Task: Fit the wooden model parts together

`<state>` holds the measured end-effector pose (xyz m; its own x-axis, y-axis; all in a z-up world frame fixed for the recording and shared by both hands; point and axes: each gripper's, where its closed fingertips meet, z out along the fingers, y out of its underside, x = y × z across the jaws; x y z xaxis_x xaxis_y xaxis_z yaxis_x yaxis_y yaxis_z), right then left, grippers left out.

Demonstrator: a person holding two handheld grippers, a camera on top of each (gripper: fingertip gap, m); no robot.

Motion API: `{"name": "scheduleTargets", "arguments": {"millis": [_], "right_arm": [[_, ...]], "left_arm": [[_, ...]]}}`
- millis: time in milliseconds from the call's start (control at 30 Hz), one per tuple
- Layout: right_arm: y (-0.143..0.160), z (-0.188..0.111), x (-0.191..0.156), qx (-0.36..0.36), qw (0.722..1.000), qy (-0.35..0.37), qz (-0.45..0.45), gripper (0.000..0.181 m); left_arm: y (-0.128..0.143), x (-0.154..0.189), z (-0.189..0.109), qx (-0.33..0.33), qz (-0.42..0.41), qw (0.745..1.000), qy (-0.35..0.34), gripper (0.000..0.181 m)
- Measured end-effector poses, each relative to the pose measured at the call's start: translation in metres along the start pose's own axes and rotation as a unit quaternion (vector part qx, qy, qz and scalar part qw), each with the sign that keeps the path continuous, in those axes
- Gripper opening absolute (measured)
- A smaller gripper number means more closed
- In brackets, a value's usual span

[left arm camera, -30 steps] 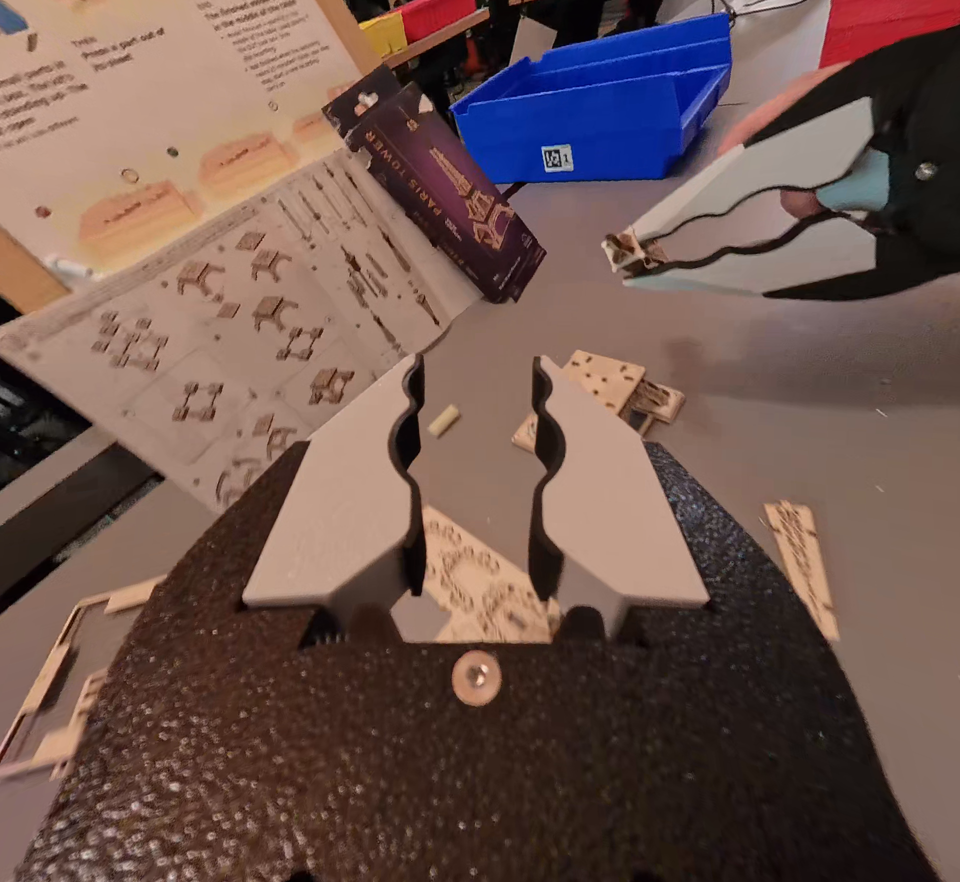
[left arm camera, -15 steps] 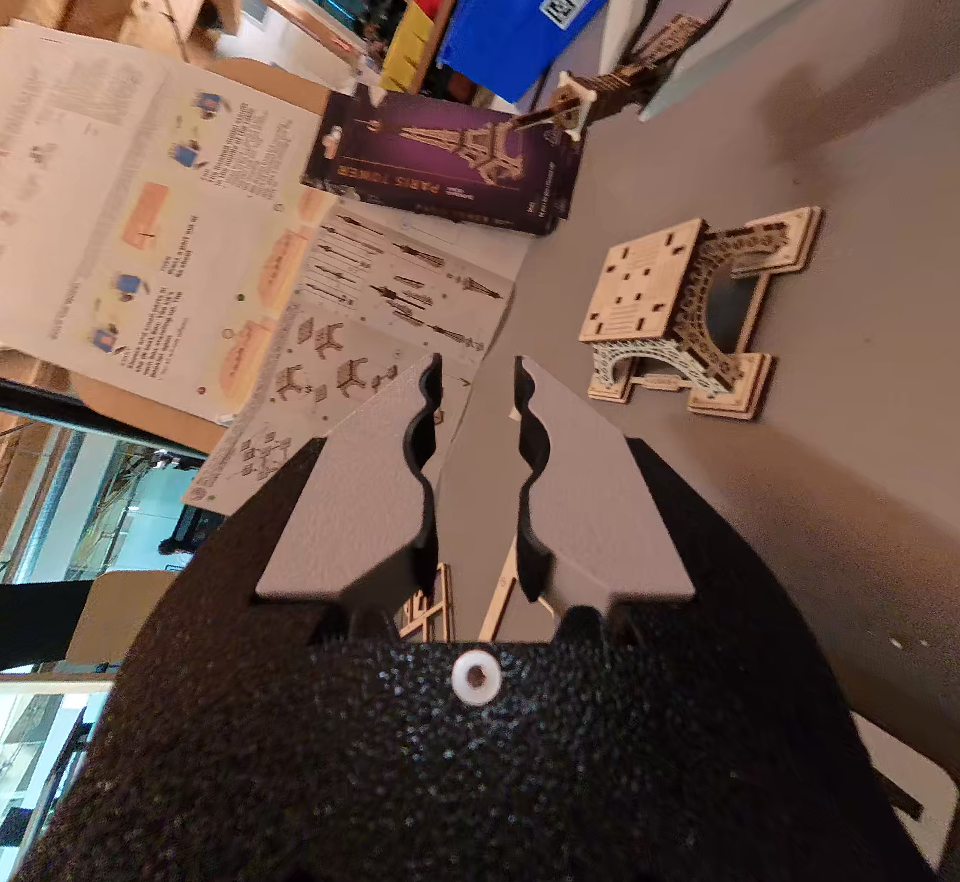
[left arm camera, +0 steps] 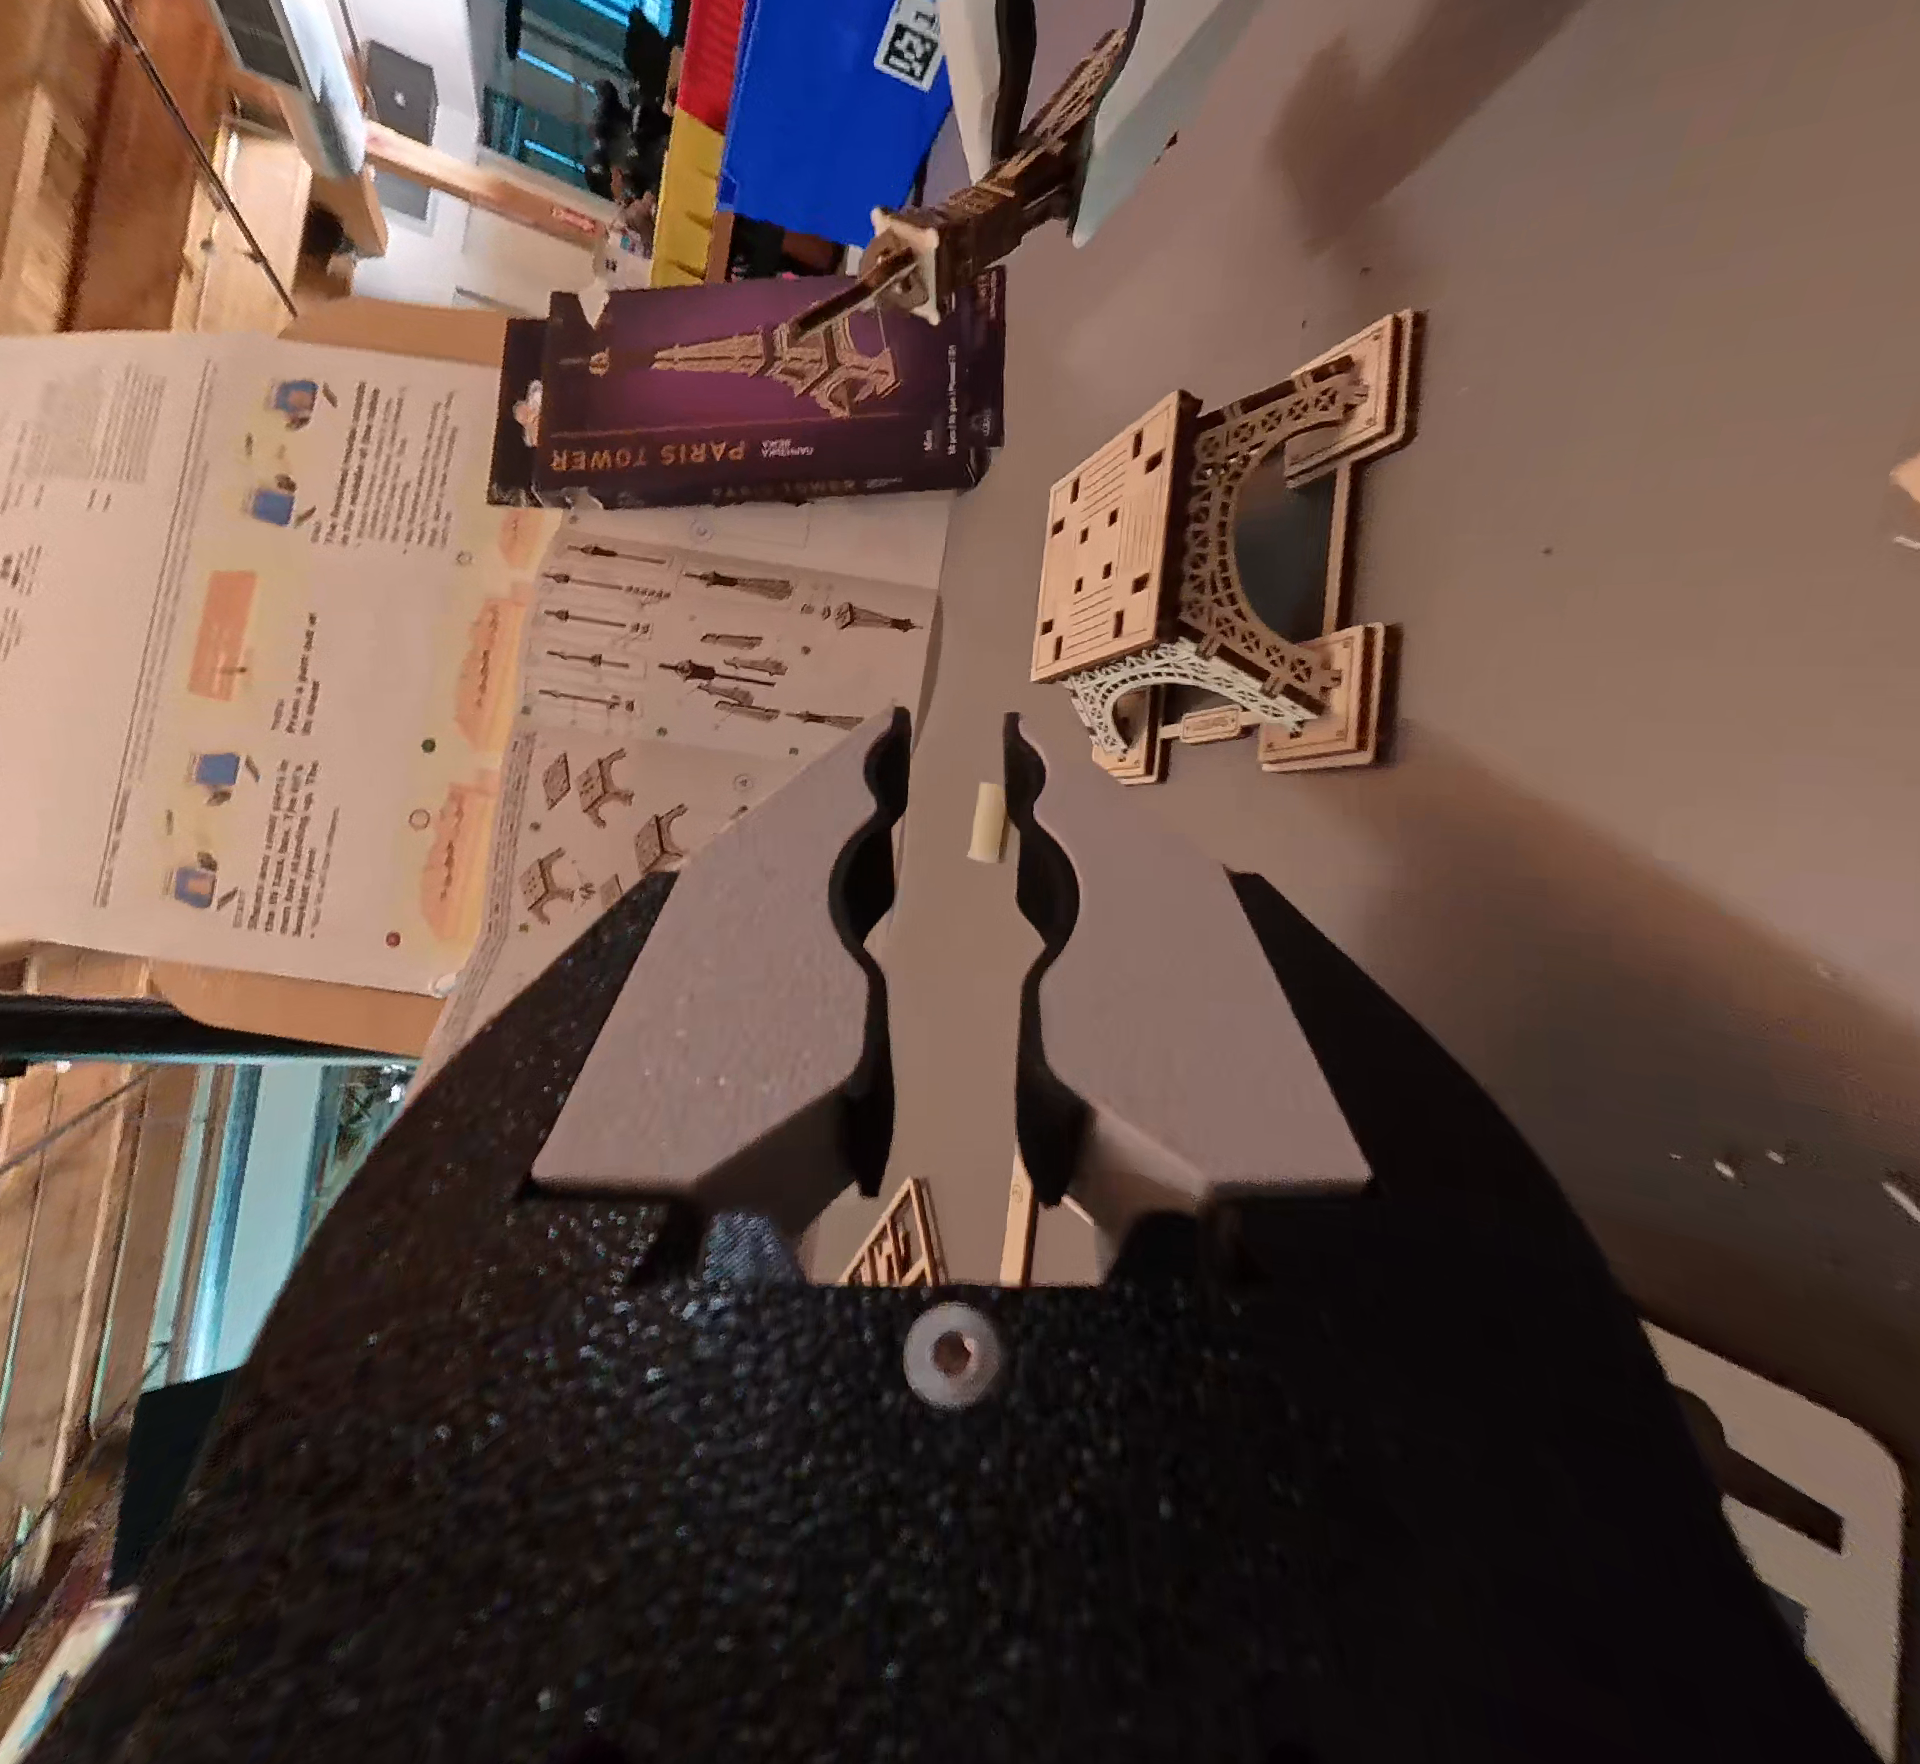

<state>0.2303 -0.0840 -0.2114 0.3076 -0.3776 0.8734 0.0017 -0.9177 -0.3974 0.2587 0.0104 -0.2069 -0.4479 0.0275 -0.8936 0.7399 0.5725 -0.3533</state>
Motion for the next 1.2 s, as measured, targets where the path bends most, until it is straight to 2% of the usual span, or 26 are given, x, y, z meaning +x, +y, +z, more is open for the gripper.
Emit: {"name": "scheduleTargets", "arguments": {"millis": [133,333,500,667,833,933,1100,1200], "right_arm": [[-0.003,0.000,-0.002,0.003,1.000,0.001,-0.010,0.012],[-0.018,-0.003,-0.005,0.018,0.999,0.007,-0.047,0.012],[-0.034,-0.007,-0.009,0.029,0.995,0.015,-0.090,0.012],[-0.039,-0.009,-0.010,0.021,0.993,0.019,-0.115,0.012],[-0.048,-0.015,-0.002,0.017,0.986,0.052,-0.155,0.012],[-0.057,-0.019,-0.004,0.026,0.984,0.058,-0.166,0.012],[-0.065,-0.022,-0.006,0.036,0.985,0.057,-0.158,0.012],[-0.066,-0.023,-0.005,0.037,0.987,0.054,-0.149,0.011]], "left_arm": [[-0.008,-0.004,-0.004,0.017,0.020,1.000,-0.012,0.016],[-0.035,-0.004,-0.015,0.074,0.032,0.997,-0.012,0.018],[-0.042,-0.009,-0.021,0.074,0.045,0.996,-0.021,0.018],[-0.051,-0.011,-0.025,0.085,0.055,0.994,-0.026,0.029],[-0.058,-0.013,-0.025,0.080,0.096,0.991,-0.055,0.038],[-0.062,-0.010,-0.024,0.073,0.122,0.988,-0.065,0.036],[-0.064,-0.011,-0.023,0.067,0.150,0.983,-0.084,0.017],[-0.064,-0.012,-0.023,0.067,0.154,0.982,-0.092,0.015]]}}
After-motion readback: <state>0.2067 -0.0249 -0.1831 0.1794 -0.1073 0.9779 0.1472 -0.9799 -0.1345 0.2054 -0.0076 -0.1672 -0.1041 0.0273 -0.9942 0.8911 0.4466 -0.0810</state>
